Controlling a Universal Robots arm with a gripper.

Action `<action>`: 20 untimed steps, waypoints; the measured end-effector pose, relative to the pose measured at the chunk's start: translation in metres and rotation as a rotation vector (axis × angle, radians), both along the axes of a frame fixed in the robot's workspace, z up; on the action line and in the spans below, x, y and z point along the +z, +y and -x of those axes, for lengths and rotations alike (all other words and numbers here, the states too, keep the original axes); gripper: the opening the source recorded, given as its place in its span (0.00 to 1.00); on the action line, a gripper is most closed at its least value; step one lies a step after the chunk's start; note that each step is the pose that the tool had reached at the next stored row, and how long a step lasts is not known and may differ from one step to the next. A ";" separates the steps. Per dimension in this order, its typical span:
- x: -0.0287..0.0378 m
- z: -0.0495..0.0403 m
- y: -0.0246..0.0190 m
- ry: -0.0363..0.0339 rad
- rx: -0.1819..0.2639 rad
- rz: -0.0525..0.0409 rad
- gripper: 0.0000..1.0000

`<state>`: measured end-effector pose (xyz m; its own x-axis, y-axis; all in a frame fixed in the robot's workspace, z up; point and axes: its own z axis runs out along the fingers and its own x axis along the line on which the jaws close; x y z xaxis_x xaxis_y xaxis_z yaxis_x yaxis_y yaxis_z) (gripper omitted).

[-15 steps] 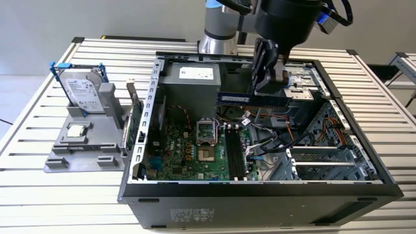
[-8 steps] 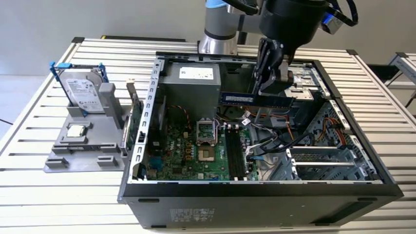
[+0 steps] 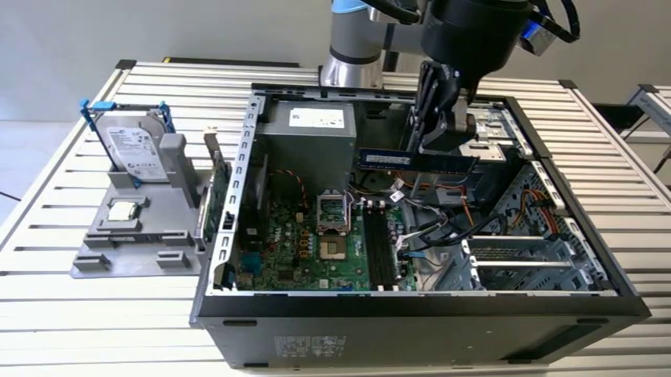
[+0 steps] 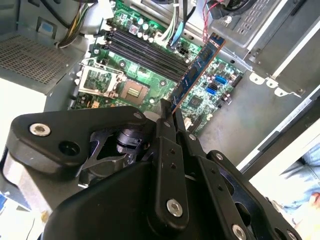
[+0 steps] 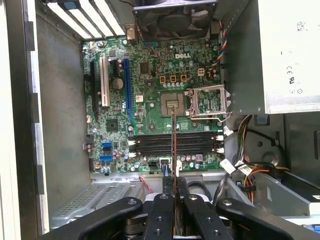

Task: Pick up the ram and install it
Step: 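Pick up the ram and move it above insertion slot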

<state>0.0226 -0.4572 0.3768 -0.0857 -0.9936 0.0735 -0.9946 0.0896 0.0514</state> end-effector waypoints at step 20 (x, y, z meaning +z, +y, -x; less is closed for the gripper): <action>0.0000 -0.0134 0.0000 0.0000 0.000 -0.0001 0.00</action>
<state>0.0360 -0.4572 0.3767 -0.0857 -0.9936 0.0735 -0.9946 0.0896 0.0514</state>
